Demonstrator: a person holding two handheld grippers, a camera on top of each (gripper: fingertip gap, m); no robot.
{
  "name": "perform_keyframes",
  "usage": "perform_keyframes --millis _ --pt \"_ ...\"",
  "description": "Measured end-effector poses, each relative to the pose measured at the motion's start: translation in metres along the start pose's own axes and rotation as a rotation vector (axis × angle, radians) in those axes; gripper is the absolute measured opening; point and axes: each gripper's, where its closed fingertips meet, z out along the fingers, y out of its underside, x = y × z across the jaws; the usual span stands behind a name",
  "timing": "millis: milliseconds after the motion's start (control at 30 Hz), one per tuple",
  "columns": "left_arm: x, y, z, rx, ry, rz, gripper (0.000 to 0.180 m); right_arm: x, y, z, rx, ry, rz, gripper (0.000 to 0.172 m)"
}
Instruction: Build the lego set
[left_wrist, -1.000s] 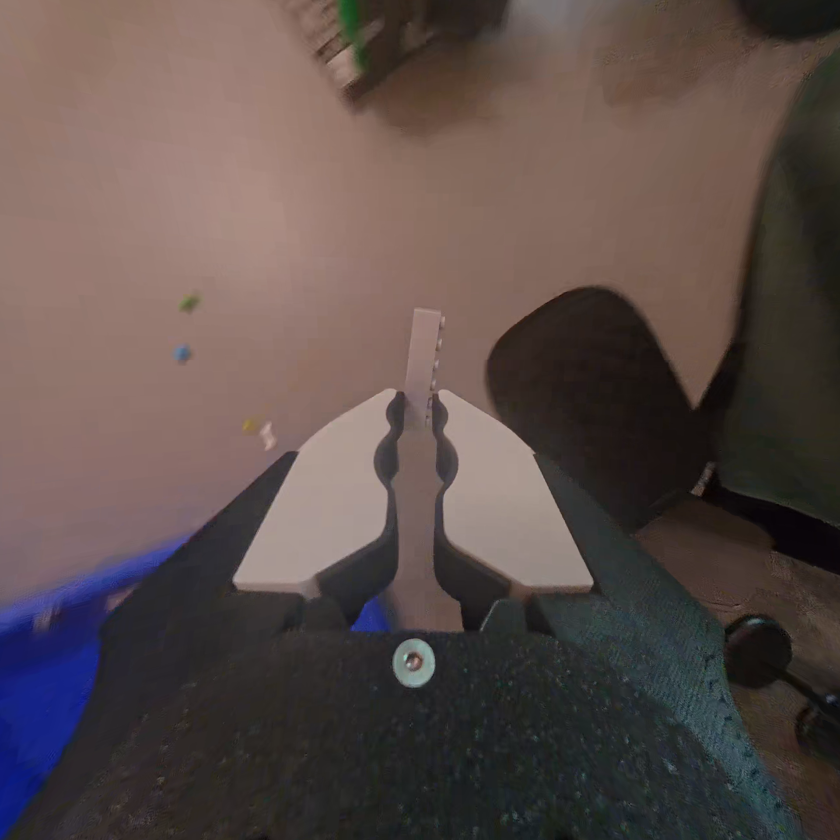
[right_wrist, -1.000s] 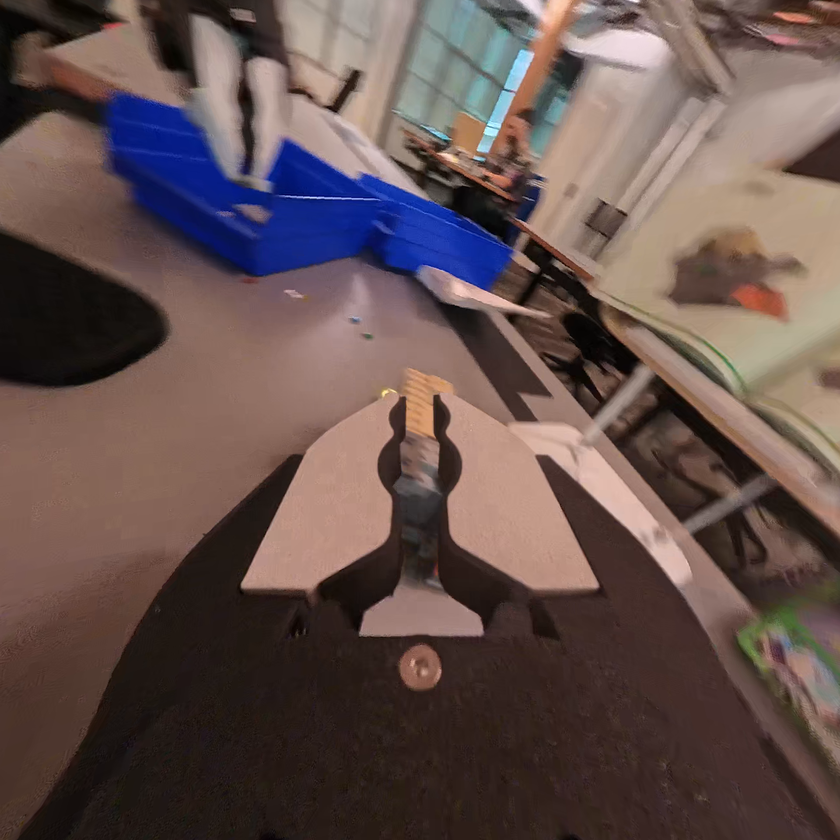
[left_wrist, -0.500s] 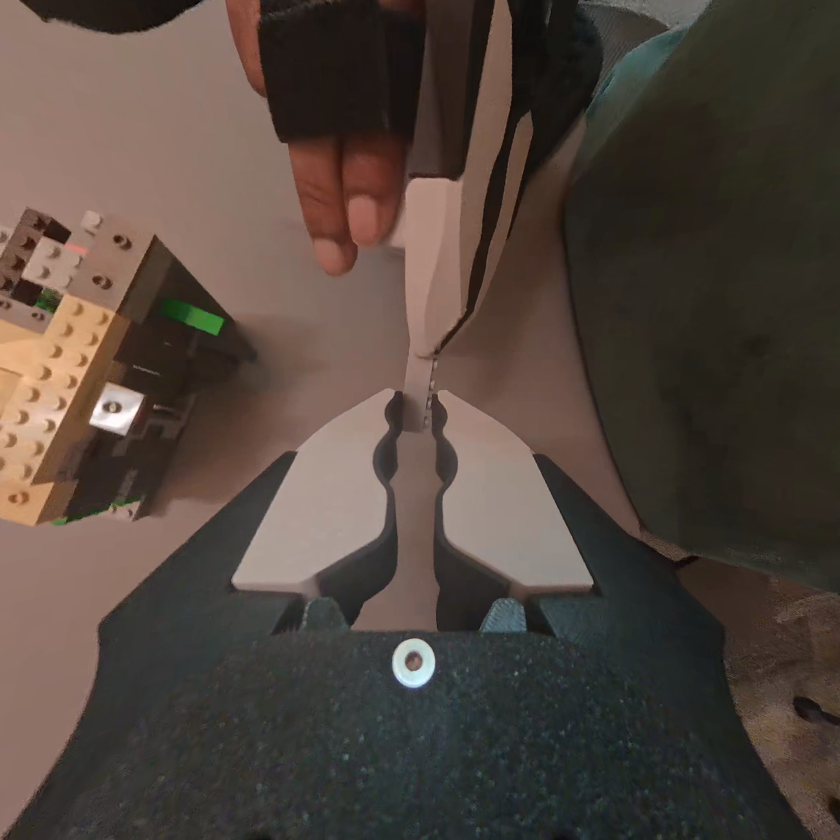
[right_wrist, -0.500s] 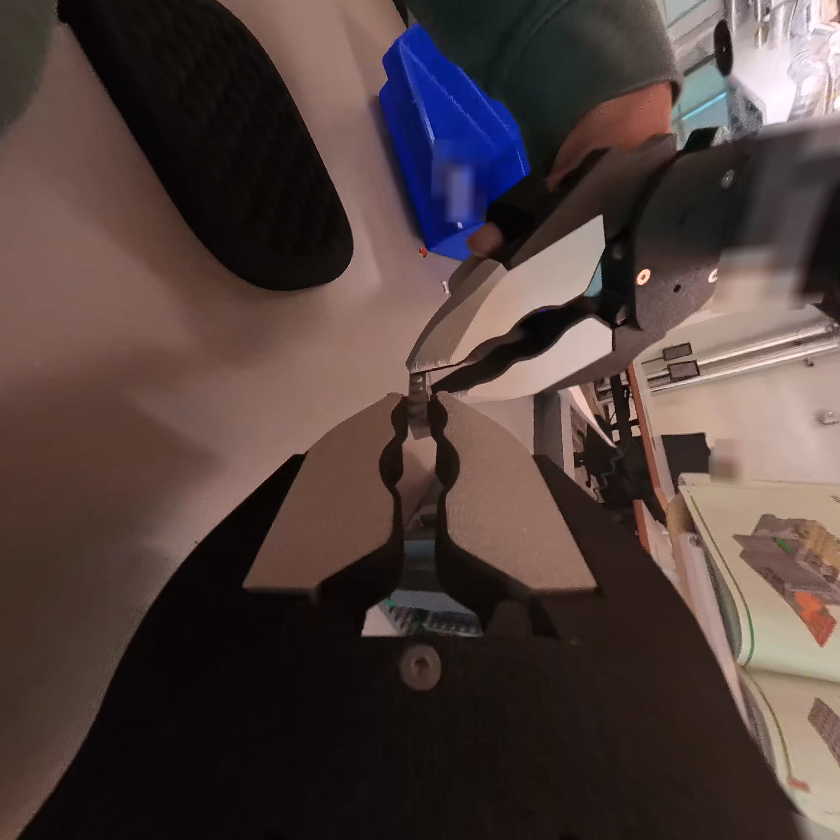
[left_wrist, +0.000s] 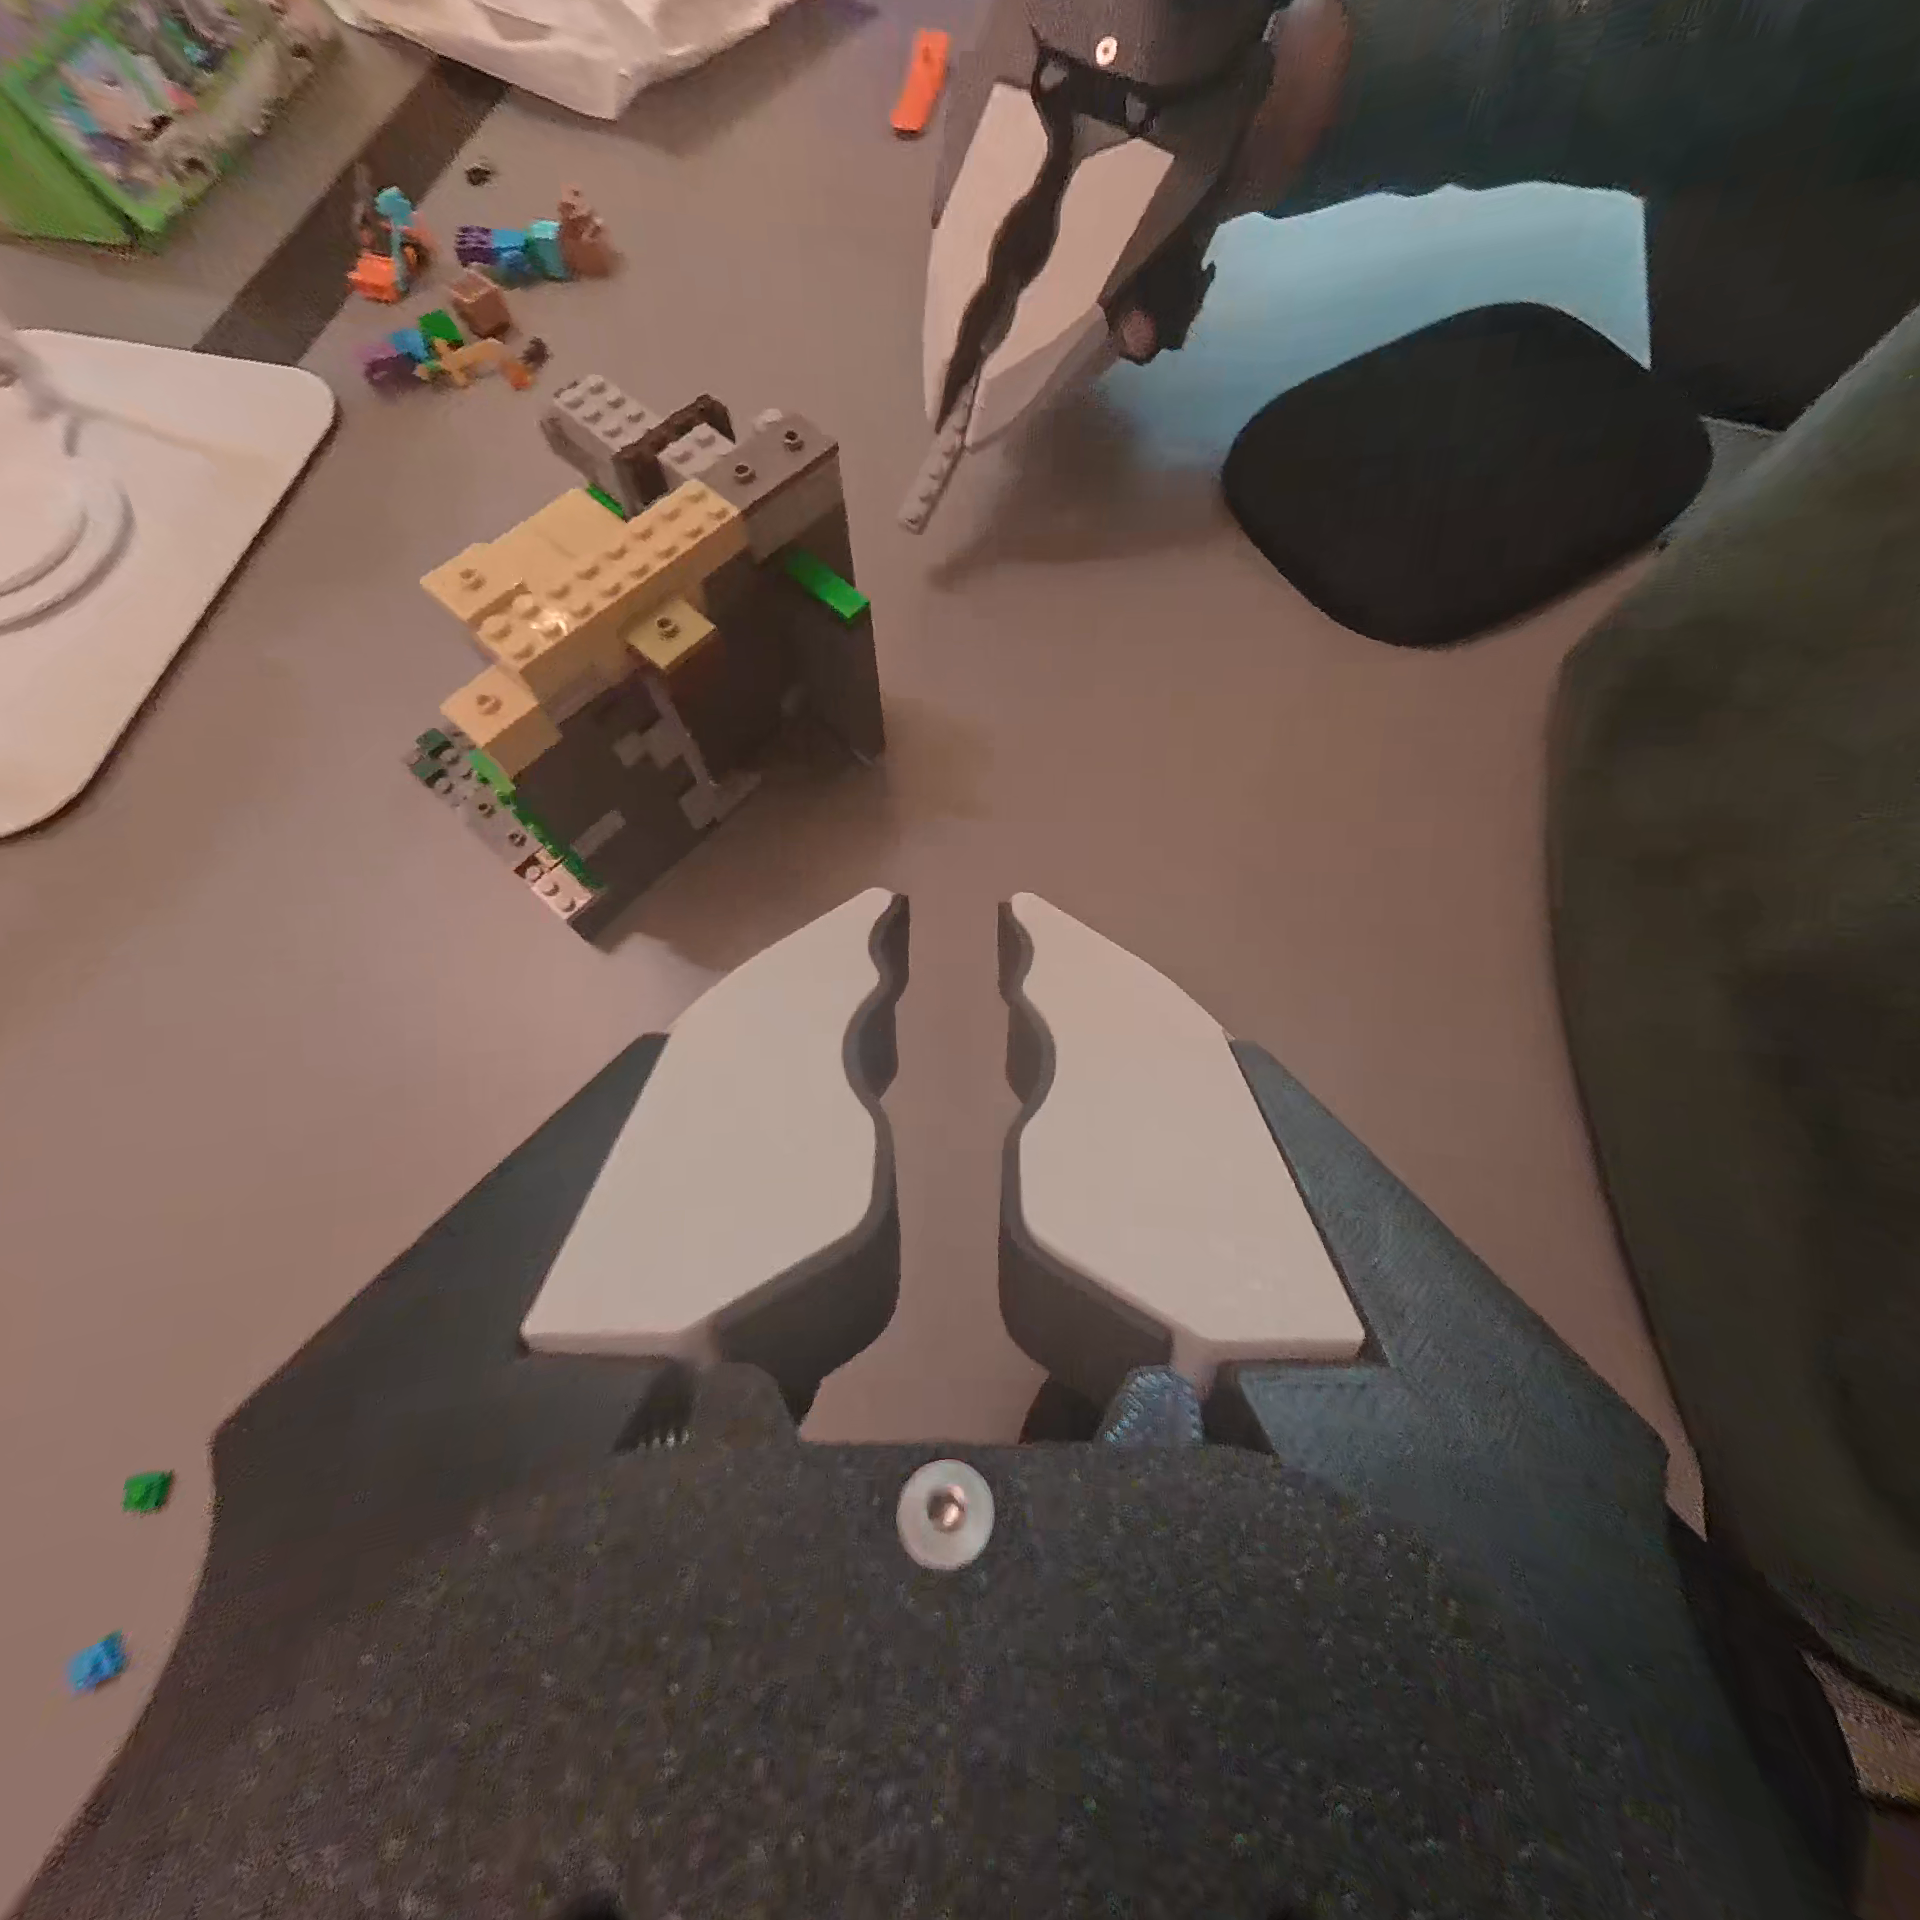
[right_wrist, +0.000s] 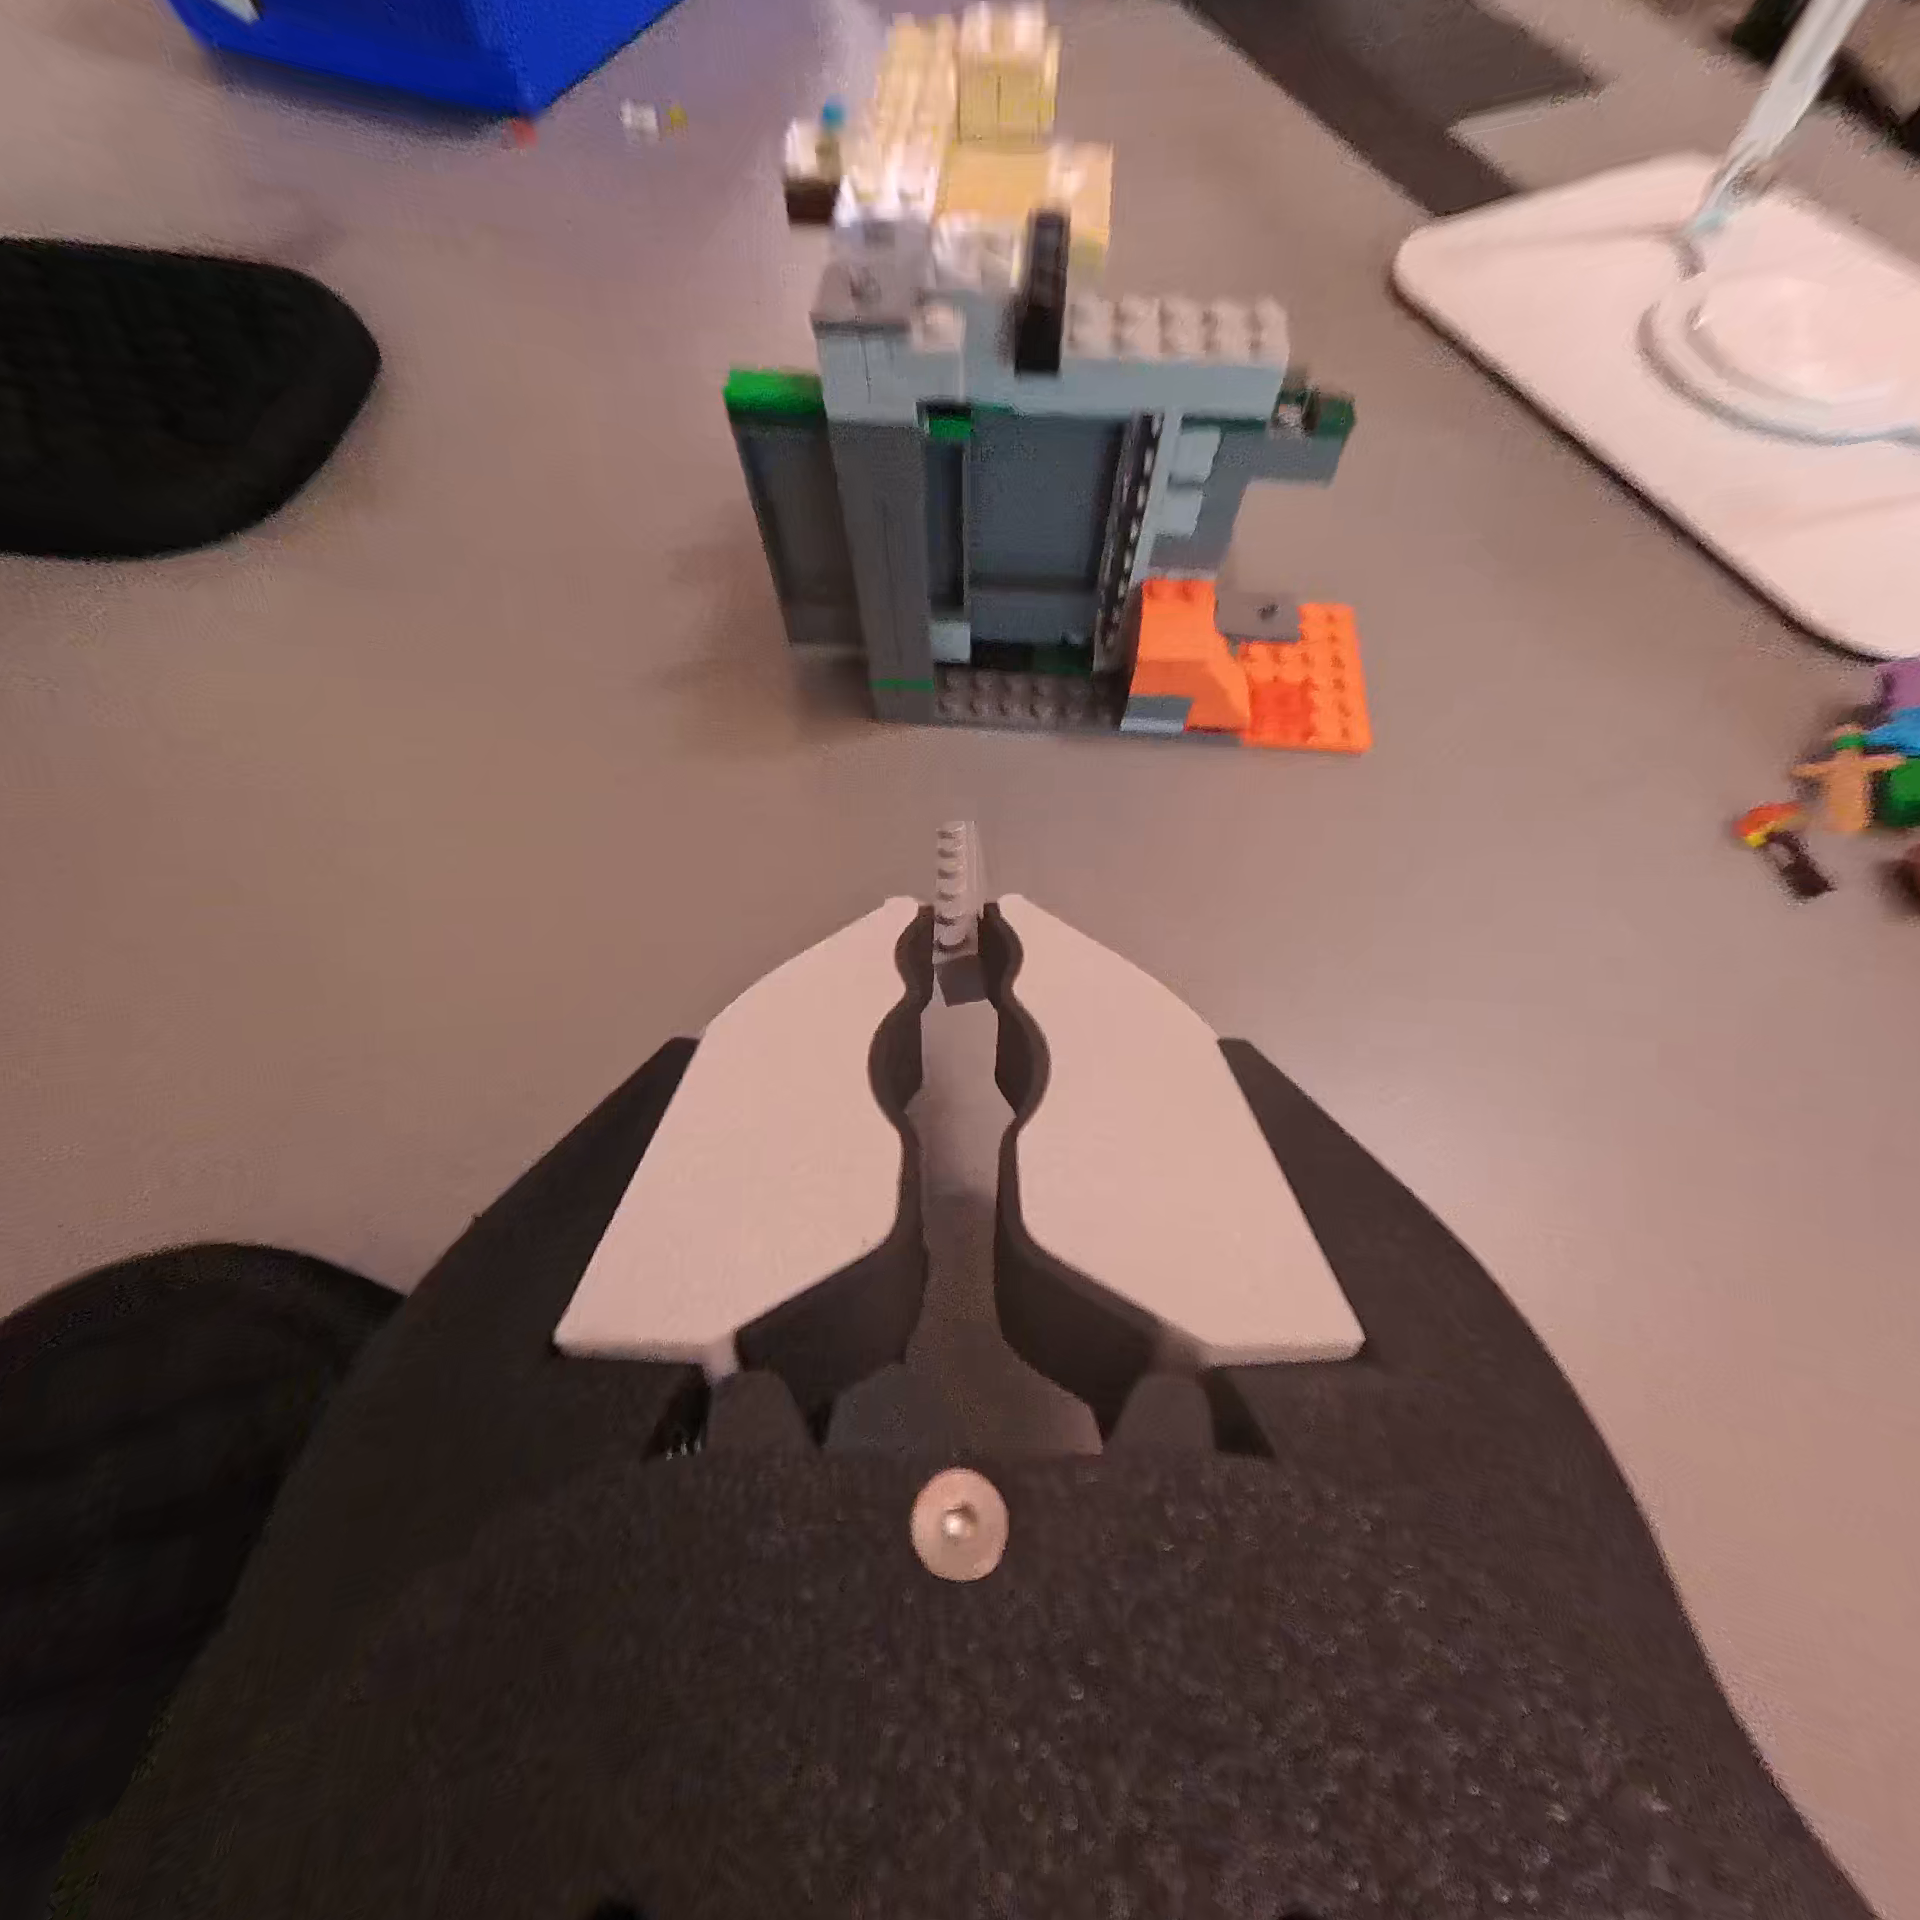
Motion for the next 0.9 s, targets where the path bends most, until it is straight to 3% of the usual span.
perform_keyframes --millis 200,533,733,900 --pt "0.009 0.012 0.004 0.035 -0.033 -0.044 0.015 -0.002 0.029 0.008 -0.176 -0.150 -0.074 0.009" --pt "-0.007 0.011 -0.007 0.081 -0.130 -0.061 0.014 0.008 0.031 0.009 -0.225 -0.142 -0.138 0.012" --pt "-0.044 0.008 -0.063 0.128 -0.312 -0.093 0.014 0.006 0.013 0.001 -0.135 -0.092 -0.103 0.015" --pt "-0.090 0.032 -0.137 0.081 -0.543 -0.159 0.013 -0.002 -0.015 -0.007 -0.016 -0.026 -0.076 0.016"
